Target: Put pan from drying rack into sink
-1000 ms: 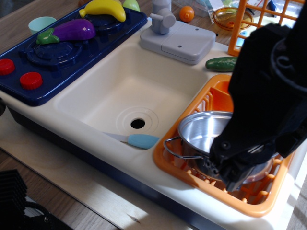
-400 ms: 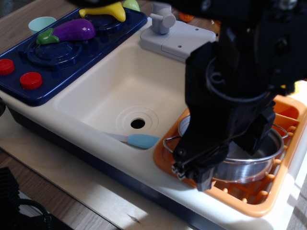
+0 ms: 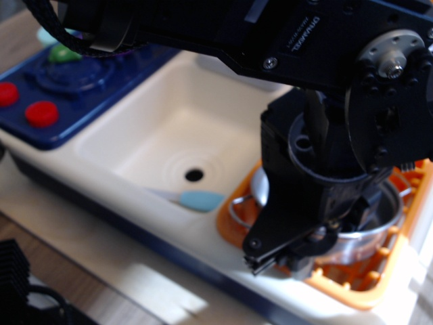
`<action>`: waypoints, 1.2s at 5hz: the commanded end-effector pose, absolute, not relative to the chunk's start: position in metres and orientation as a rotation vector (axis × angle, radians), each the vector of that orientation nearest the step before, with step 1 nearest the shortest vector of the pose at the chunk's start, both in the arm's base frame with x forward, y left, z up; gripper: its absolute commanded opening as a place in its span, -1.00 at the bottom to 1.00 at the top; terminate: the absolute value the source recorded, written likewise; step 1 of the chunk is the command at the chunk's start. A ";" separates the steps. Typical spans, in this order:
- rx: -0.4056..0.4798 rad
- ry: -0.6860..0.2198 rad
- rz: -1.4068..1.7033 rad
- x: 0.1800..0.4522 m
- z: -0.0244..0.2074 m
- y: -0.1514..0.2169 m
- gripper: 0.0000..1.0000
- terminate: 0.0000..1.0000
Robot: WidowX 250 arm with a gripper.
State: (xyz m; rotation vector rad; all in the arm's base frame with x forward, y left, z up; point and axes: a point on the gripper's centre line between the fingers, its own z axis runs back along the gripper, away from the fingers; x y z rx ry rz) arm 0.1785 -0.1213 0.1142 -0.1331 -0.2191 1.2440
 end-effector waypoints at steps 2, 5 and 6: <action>-0.066 -0.232 1.239 0.181 0.136 -0.119 -1.00 -1.00; 0.048 -0.367 1.229 0.178 0.177 -0.030 -1.00 -1.00; 0.031 -0.411 1.204 0.192 0.174 0.009 -1.00 1.00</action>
